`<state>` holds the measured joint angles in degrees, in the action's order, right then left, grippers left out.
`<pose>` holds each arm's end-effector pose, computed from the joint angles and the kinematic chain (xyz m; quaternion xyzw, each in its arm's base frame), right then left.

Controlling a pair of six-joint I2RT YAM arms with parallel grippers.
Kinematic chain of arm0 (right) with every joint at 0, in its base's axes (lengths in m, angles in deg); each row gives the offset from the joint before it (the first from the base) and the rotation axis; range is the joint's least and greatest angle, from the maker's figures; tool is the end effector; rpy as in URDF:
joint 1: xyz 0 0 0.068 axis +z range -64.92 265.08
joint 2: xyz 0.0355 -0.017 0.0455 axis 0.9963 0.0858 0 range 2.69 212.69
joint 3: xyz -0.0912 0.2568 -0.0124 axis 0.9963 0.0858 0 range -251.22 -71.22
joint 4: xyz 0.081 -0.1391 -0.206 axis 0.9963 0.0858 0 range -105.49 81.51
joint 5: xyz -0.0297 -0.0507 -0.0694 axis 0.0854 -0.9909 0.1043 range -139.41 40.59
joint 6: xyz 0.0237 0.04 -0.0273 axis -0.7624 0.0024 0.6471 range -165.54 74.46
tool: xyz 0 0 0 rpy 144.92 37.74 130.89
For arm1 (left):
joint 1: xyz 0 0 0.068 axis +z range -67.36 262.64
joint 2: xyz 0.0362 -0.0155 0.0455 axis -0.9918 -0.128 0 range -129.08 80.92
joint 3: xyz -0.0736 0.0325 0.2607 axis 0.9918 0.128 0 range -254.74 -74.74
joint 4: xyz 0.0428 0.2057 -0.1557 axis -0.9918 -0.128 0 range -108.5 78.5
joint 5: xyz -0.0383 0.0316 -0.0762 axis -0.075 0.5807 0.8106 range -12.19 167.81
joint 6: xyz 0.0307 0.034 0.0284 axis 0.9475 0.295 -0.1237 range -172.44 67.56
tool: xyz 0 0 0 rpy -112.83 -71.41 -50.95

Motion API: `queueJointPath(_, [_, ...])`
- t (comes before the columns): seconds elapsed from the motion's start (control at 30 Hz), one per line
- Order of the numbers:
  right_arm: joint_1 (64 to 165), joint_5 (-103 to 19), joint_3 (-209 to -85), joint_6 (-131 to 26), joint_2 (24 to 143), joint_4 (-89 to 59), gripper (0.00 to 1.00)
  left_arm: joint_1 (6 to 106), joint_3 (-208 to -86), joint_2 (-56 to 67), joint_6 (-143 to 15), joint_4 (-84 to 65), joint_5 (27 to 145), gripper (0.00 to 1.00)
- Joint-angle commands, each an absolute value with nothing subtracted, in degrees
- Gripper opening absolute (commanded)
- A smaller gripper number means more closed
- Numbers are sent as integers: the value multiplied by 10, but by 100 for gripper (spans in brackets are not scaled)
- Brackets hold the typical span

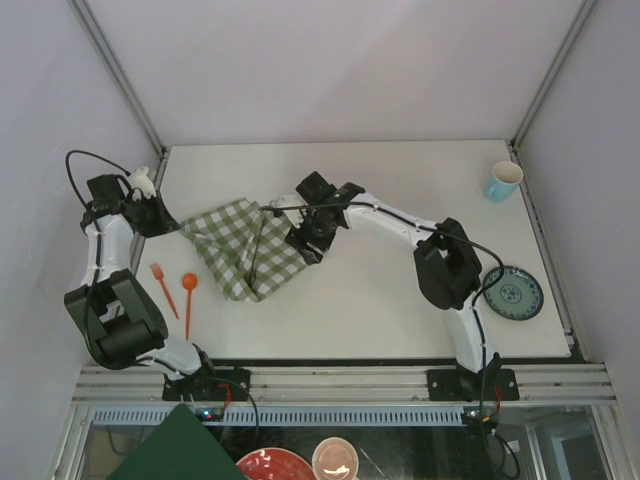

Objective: Set the dinner table for one person
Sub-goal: Flatten out the napkin at the center of the board.

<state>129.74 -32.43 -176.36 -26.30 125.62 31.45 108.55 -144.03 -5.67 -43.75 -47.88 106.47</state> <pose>0.3208 0.3315 0.2196 -0.5381 0.8018 0.1881 0.1794 0.2940 0.1237 0.2767 -0.0614 0.9218 -0.1348 0.3583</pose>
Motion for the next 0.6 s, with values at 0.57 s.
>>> queueJointPath(0.57, [1415,-654,-1461,-150,1128,-15,74,1088,-1430,-44,-446,-442,1087,0])
